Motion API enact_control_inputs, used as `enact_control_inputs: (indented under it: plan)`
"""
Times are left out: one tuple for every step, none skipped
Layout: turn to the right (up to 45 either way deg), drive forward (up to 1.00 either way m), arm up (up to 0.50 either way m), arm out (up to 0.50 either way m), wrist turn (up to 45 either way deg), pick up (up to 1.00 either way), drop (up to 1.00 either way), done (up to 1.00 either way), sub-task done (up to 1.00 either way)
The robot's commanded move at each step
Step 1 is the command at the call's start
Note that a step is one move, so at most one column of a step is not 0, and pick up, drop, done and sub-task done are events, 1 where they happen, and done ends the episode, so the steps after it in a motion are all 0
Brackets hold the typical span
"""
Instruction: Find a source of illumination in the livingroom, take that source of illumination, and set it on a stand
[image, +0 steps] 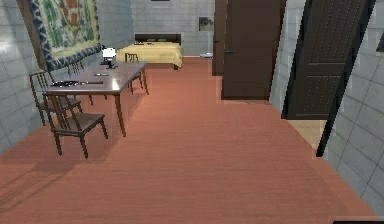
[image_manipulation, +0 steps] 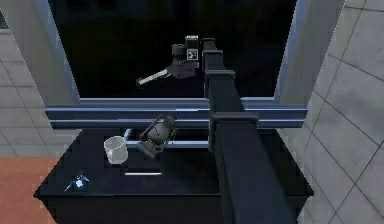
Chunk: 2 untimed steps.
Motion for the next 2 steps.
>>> enact_control_inputs:
  plan:
    - [0.0, 0.0, 0.0, -0.1, 0.0, 0.0, 0.0, 0.0, 0.0]
    - [0.0, 0.0, 0.0, 0.0, 0.0, 0.0, 0.0, 1.0, 0.0]
